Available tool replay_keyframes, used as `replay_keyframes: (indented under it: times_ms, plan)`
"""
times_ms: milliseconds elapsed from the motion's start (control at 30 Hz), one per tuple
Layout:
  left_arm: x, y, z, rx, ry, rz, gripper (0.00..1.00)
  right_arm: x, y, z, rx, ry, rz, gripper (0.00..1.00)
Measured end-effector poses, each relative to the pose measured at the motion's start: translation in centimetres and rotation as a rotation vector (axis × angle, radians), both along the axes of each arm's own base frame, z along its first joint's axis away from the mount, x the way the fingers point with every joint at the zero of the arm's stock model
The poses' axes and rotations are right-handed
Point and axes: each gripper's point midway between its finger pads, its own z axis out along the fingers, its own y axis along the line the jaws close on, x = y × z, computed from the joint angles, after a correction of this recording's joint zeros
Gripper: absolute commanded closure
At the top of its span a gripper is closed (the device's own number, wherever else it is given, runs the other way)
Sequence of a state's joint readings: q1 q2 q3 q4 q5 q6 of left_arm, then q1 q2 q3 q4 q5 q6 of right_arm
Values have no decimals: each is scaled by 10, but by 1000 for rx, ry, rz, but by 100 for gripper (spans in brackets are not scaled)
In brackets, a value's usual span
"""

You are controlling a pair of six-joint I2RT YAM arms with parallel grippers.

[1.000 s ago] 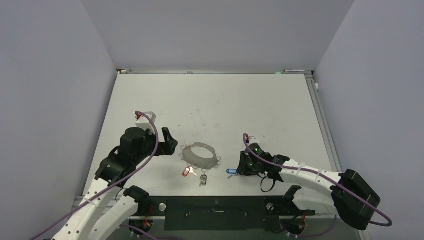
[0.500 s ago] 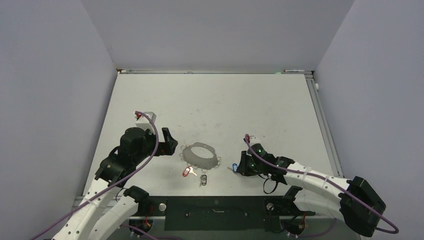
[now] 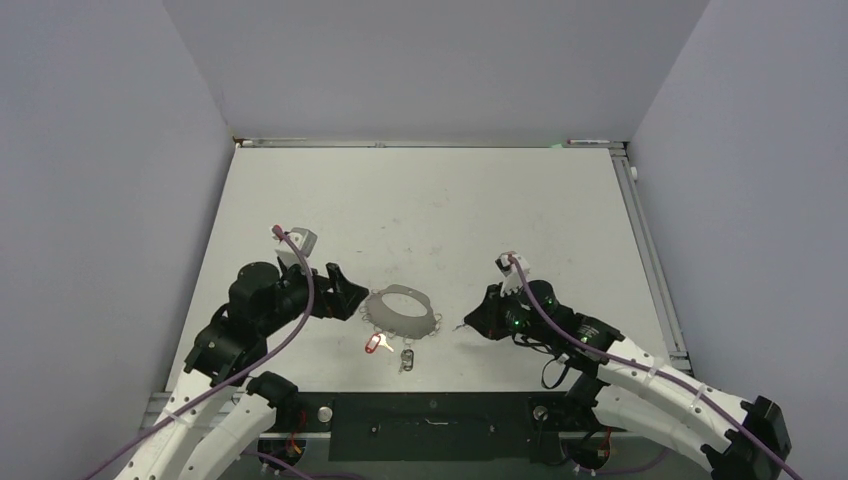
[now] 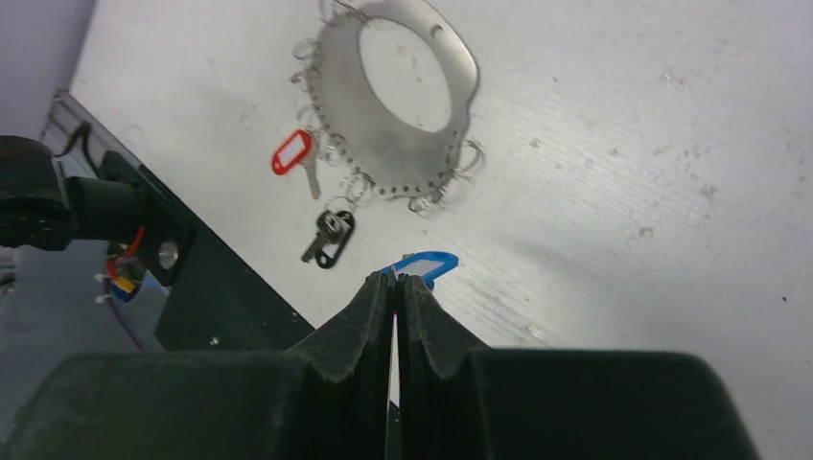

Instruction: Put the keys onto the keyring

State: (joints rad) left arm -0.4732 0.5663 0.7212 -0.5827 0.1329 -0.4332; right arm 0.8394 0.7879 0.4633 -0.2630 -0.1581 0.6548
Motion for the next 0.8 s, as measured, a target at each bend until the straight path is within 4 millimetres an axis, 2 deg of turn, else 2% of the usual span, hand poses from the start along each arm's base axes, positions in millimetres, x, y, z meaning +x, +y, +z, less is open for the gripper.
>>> replay_keyframes:
  times_ms: [133,367,600,800]
  plan:
    - [-11,-18,13,-80,-42,-114,13,1,9,33,96,-88,40,95]
    - [-33,-48,51,-258,-165,-319,20,-2,22,87,267,-245,109,95]
    - [-44,-66,90,-391,-268,-438,35,-6,36,140,435,-389,171,95]
    - [-52,-84,118,-480,-327,-531,42,-16,44,188,589,-512,227,95]
